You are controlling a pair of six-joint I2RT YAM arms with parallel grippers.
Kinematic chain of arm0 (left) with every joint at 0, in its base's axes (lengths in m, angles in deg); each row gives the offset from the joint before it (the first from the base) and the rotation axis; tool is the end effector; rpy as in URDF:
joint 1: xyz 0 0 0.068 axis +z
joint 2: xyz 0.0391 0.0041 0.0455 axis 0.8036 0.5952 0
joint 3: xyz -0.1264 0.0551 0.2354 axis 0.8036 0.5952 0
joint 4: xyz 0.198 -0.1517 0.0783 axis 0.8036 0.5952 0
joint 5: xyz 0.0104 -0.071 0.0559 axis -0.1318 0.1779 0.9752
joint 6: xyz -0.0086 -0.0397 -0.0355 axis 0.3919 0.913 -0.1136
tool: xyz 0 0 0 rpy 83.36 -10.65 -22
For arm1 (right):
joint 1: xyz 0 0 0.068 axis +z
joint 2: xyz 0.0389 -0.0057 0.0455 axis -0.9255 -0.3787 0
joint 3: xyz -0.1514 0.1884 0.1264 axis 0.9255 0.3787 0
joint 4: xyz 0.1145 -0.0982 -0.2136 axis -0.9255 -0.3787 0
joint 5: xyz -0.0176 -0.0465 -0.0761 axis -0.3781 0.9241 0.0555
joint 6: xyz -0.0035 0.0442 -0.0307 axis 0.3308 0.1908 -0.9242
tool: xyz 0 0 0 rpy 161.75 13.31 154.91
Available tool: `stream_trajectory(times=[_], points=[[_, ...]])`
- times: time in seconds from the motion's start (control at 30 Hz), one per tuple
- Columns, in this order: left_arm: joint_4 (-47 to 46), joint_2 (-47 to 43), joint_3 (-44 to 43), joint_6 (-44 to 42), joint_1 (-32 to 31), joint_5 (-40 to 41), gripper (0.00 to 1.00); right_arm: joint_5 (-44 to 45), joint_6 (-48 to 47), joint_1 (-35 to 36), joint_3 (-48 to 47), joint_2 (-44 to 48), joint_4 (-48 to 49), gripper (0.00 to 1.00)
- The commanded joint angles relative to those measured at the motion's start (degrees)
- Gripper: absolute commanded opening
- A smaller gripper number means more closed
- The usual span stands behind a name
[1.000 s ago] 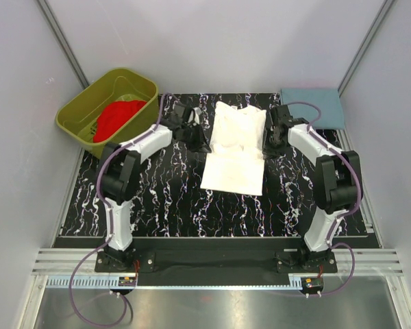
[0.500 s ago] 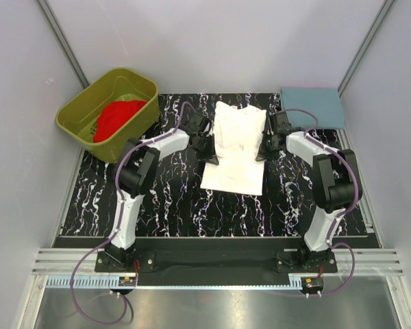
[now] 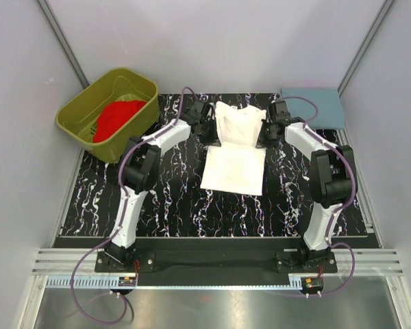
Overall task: Fold and stack the t-shirts
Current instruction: Fold the tshirt
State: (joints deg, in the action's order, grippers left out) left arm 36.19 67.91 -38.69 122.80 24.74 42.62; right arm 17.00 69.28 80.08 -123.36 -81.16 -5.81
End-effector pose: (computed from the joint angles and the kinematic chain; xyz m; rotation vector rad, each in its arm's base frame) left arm 0.4391 -0.2522 0.1781 0.0285 2.6204 -0.7806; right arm 0.4020 0.0912 0.2023 0.2252 2.5865 0.3534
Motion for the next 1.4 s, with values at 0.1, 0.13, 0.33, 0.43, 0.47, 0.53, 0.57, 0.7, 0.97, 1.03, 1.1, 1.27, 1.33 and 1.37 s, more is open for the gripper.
stream_trajectory(times=[0.1, 0.13, 0.33, 0.43, 0.47, 0.53, 0.57, 0.7, 0.97, 1.03, 1.1, 1.27, 1.33, 1.37], points=[[-2.76, 3.65, -6.66, 0.91, 2.62, -0.8, 0.03, -0.82, -0.39, 0.05, -0.61, 4.22, -2.33, 0.12], [-2.76, 3.39, -6.83, 0.74, 3.15, -0.89, 0.04, -1.35, -0.22, 0.14, 0.28, 4.39, -1.37, 0.12], [-0.84, -0.82, -5.08, -1.11, 4.3, 0.69, 0.08, -0.22, -1.17, -0.03, 2.4, 1.24, 0.39, 0.1], [-0.83, -4.07, -0.78, -2.51, 4.3, 2.8, 0.14, 0.75, -2.32, -0.39, 0.3, -1.3, 1.45, 0.13], [-0.83, -4.87, 1.58, -3.13, 4.3, 4.19, 0.16, 0.75, -2.85, -0.47, -0.67, -2.01, 1.54, 0.14], [-1.01, -6.97, 3.96, -4.88, 4.3, 6.22, 0.34, -0.56, -4.51, -0.39, -4.09, -3.85, 0.49, 0.19], [-1.53, -7.59, 6.59, -5.41, 4.3, 7.45, 0.39, -1.0, -4.96, -0.47, -5.5, -4.39, -0.48, 0.22], [-2.32, -9.44, 10.21, -6.38, 4.74, 6.24, 0.46, -0.66, -6.72, -0.91, -8.32, -3.0, -4.43, 0.29], [-4.43, -15.59, 18.29, -6.3, 4.65, -1.76, 0.56, -7.4, -6.11, -1.44, -3.24, 3.94, -11.65, 0.54], [-5.39, -18.14, 21.98, -5.86, 4.47, -3.6, 0.57, -9.78, -5.23, -1.61, 0.71, 6.93, -12.17, 0.6], [-6.97, -20.33, 24.7, -5.51, 4.3, -3.79, 0.57, -11.72, -4.35, -1.61, 4.58, 10.35, -12.61, 0.64], [-11.11, -20.43, 30.16, -4.89, 4.12, -7.56, 0.57, -15.23, -1.71, -1.7, 14.32, 16.78, -10.77, 0.71], [-11.91, -19.3, 30.52, -3.93, 4.03, -8.36, 0.53, -15.86, -0.66, -1.61, 16.89, 18.37, -9.28, 0.71], [-11.47, -18.94, 30.52, -3.84, 4.03, -8.01, 0.51, -15.95, -0.57, -1.62, 19.16, 18.72, -8.93, 0.71]])
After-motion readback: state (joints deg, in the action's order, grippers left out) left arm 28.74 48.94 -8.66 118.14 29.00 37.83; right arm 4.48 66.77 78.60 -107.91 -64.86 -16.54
